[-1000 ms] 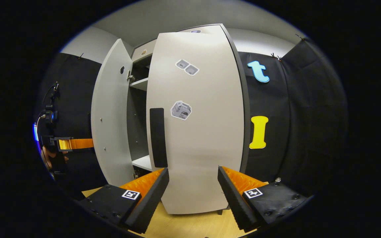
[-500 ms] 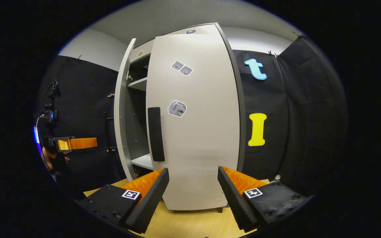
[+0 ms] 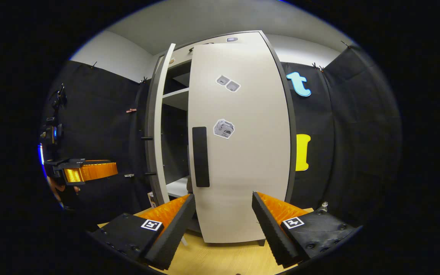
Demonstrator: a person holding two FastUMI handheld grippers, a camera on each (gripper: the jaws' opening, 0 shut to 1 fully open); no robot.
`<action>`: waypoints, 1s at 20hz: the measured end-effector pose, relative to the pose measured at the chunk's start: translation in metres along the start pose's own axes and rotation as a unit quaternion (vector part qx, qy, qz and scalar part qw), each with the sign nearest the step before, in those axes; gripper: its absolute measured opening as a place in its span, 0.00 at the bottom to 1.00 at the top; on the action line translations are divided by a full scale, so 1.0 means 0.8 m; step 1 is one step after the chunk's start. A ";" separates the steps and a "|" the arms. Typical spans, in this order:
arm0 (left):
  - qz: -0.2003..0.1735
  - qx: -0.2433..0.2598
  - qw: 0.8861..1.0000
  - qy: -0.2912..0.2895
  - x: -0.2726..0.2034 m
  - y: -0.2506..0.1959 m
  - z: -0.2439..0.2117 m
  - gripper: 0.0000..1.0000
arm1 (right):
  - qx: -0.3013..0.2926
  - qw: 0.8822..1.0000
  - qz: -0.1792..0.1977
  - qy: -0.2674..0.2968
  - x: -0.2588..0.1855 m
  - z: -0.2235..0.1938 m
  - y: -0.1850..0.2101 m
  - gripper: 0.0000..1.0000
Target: Grab one shoe with the right hand and put it into the shoe cabinet, grab the other shoe with the left hand and put it into the shoe cabinet; then close the right door with the right hand and the left door with the left hand.
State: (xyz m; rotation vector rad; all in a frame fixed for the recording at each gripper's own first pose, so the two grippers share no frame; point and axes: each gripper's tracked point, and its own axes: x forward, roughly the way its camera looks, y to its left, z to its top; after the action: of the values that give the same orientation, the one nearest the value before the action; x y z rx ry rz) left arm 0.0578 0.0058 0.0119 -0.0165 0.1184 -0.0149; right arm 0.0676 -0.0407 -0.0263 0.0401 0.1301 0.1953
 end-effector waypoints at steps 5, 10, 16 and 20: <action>0.013 0.009 1.000 0.002 -0.015 -0.004 -0.005 0.92 | -0.024 1.000 -0.012 -0.011 -0.015 0.006 0.027 0.98; 0.020 -0.012 1.000 0.002 -0.029 -0.013 -0.009 0.95 | 0.015 0.999 -0.036 -0.020 -0.029 0.015 0.037 0.98; 0.020 0.006 1.000 0.003 -0.039 -0.030 -0.012 0.95 | -0.007 0.999 -0.042 -0.026 -0.044 0.019 0.043 0.98; 0.005 -0.004 1.000 0.003 -0.041 -0.051 -0.016 0.95 | -0.009 0.999 -0.042 -0.034 -0.051 0.024 0.049 0.98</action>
State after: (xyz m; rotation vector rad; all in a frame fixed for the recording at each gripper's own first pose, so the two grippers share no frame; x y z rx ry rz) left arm 0.0229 -0.0343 0.0038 -0.0246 0.1252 -0.0043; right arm 0.0230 -0.0107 -0.0003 0.0235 0.0622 0.1119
